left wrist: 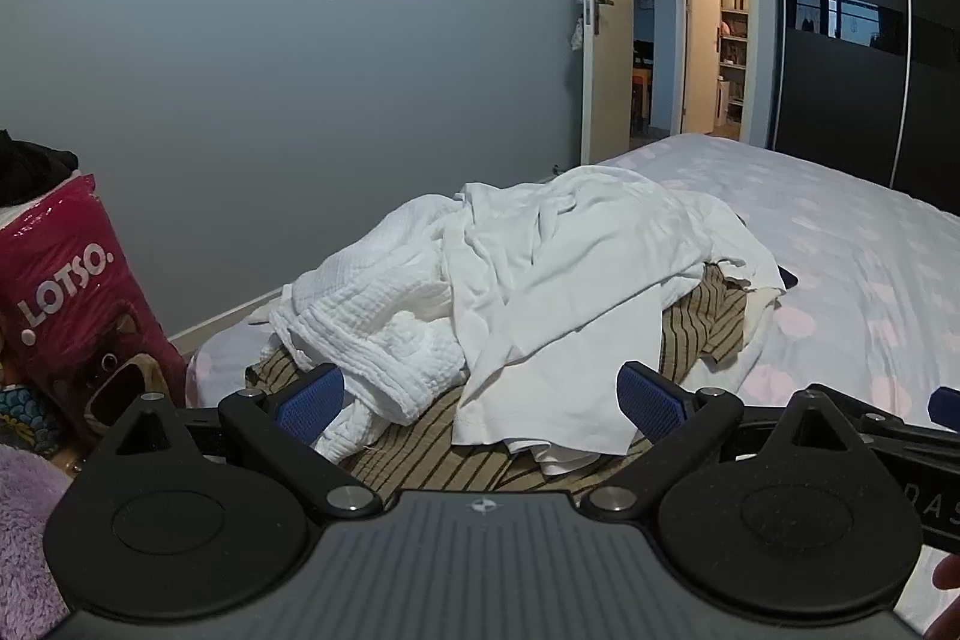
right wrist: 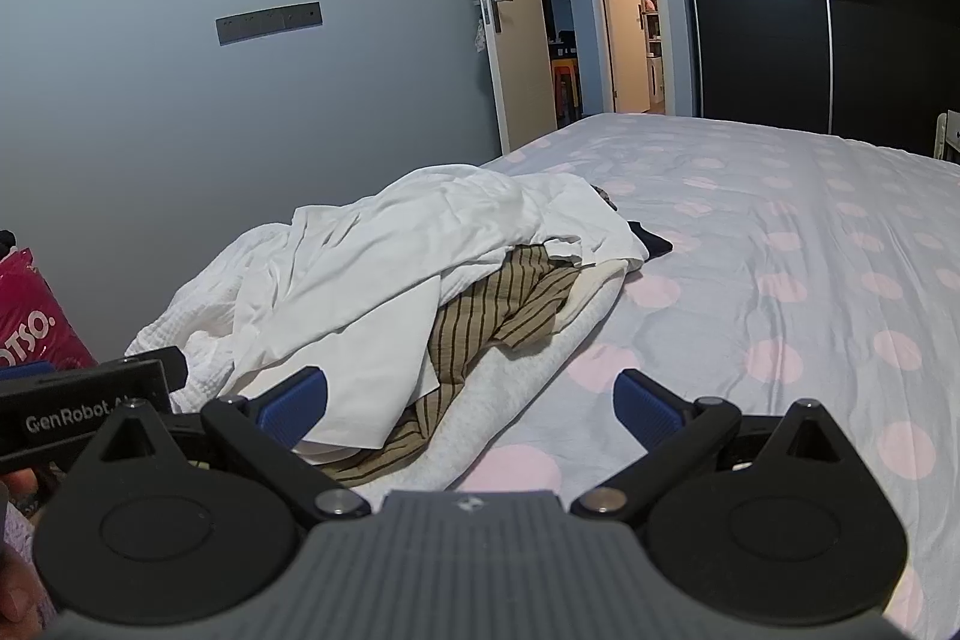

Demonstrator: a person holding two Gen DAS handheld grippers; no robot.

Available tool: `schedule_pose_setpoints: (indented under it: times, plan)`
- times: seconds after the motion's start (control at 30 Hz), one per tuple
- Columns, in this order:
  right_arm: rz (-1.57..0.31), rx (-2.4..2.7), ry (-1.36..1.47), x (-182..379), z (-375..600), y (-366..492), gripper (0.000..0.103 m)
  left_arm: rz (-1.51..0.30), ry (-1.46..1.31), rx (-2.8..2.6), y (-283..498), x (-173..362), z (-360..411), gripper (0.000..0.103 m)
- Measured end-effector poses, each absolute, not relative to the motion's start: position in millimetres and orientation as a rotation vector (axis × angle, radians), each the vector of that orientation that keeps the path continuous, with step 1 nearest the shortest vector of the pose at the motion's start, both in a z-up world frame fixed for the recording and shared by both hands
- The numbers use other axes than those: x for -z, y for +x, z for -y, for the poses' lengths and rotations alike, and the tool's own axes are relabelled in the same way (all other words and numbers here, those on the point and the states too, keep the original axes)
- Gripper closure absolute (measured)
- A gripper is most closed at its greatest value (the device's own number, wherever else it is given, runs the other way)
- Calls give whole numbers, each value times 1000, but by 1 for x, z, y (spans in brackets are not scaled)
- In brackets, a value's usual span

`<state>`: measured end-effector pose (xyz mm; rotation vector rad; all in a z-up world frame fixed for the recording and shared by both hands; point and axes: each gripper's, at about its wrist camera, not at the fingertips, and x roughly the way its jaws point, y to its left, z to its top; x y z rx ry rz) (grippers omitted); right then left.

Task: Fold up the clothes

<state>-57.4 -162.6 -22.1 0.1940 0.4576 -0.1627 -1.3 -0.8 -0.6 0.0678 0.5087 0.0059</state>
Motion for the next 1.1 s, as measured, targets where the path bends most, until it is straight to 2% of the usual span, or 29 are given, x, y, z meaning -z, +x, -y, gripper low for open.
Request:
schedule_pose_setpoints:
  times: [1.1]
  plan:
    - [-473, 166, 191, 26, 159, -57, 1, -542, 82, 37, -1, 4, 0, 4]
